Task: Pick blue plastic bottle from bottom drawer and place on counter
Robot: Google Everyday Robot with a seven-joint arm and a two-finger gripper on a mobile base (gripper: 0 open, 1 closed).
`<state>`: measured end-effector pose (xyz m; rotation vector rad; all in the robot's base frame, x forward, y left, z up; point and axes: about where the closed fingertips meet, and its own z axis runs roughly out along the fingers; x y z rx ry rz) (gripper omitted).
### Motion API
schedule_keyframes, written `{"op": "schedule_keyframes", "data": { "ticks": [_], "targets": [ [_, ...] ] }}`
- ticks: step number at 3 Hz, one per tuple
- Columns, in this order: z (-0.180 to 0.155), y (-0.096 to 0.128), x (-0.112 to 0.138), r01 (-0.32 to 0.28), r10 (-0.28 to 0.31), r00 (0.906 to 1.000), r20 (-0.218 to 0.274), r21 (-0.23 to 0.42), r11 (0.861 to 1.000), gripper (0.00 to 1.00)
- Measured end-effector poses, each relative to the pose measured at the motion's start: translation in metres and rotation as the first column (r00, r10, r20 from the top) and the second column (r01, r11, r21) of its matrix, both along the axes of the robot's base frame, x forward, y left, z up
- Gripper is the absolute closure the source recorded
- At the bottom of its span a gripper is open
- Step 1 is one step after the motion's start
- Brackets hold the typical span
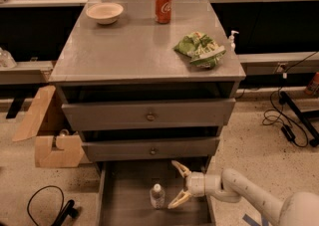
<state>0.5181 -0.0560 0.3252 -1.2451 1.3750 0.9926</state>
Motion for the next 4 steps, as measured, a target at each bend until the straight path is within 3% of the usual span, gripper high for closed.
{"op": "schedule_keyframes", "data": {
  "ticks": [2, 3, 4],
  "targets": [
    [-0.057, 0.019, 0.001, -0.046, 0.046, 0.9983, 0.037, 0.005, 0.999, 0.0],
    [-0.085, 0.04, -0.002, -0.093, 0.093, 0.9956, 0.016, 0.005, 0.996, 0.01],
    [-0.104, 0.057, -0.007, -0.121, 0.121, 0.9926, -0.012, 0.02, 0.992, 0.24]
  ]
}}
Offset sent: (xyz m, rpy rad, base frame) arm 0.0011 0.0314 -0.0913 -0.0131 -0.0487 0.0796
